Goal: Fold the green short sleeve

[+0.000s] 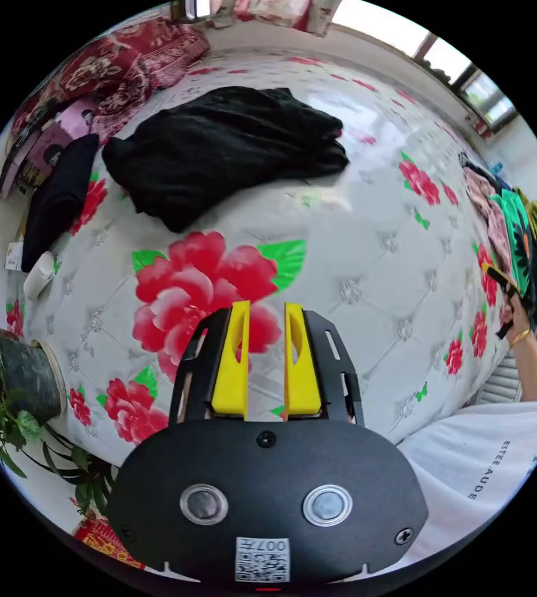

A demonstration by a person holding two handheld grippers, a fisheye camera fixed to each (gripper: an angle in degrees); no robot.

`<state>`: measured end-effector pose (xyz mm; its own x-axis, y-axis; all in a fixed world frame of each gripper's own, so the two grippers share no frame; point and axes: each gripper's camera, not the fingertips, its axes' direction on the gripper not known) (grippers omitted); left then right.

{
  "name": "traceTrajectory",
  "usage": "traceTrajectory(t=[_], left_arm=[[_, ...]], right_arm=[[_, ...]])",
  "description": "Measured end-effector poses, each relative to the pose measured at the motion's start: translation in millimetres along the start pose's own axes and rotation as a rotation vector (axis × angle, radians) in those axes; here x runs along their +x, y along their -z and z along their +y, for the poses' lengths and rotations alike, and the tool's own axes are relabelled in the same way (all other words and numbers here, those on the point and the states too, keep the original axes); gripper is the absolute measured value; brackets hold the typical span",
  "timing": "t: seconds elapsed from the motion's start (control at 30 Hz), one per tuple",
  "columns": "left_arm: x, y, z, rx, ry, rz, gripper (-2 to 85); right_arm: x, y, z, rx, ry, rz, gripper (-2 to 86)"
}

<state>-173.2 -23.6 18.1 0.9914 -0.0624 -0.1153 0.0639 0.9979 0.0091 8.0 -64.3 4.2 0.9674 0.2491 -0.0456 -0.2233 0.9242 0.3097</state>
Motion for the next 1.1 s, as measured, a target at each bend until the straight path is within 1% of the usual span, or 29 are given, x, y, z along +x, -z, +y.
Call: traceTrajectory(t=[0.03,0.1,0.23,0.3,0.4,0.6,0.67,0.73,0.8,0.83,0.9,0.93,1.0,1.03,1.07,1.1], left_arm=[[26,-3,4,-0.016,-0.044,-0.026,7.8],[58,-8,3,-0.054,-0.109,-0.02,7.7],[111,-26,-13,-0.141,-0.167,-0.031,7.4],[123,-27,-19,-0.167,-0.155,-0.074,7.3],[136,-28,-23,-0.184,-0.164,-0.109,6.8],[145,-31,-29,-0.201,-0.134,-0.124,6.5],[148,-33,-31,-0.214,-0.131,-0.139,6.5],[152,-35,-33,-0.228,-0.122,-0.155,6.6],[151,-36,-32,-0.227,-0.119,-0.157,6.7],[150,-36,-31,-0.22,-0.121,-0.154,6.7],[146,-36,-26,-0.202,-0.124,-0.142,6.7],[143,-36,-23,-0.188,-0.125,-0.132,6.8],[138,-37,-17,-0.165,-0.134,-0.121,6.9],[135,-37,-13,-0.15,-0.141,-0.117,7.0],[134,-37,-11,-0.142,-0.145,-0.116,7.0],[131,-36,-5,-0.123,-0.156,-0.116,7.0]], right_arm=[[12,4,-3,0.013,-0.01,0.039,4.9],[66,17,-20,0.049,-0.094,0.177,5.7],[138,26,-48,0.064,-0.253,0.27,7.0],[172,22,-64,0.049,-0.319,0.281,7.6],[198,0,-84,-0.017,-0.349,0.274,8.3],[235,-52,-106,-0.146,-0.435,0.225,6.8],[237,-55,-112,-0.161,-0.401,0.232,5.0],[236,-39,-114,-0.091,-0.402,0.231,2.7],[220,0,-105,0.104,-0.323,0.162,1.1],[213,12,-101,0.15,-0.292,0.129,0.8],[180,60,-85,0.321,-0.117,-0.092,0.3],[169,72,-81,0.353,-0.08,-0.13,0.2],[117,104,-68,0.344,0.107,-0.246,-0.1],[102,111,-62,0.356,0.16,-0.284,-0.1],[71,121,-49,0.354,0.263,-0.367,-0.1],[39,125,-36,0.312,0.356,-0.46,-0.1]])
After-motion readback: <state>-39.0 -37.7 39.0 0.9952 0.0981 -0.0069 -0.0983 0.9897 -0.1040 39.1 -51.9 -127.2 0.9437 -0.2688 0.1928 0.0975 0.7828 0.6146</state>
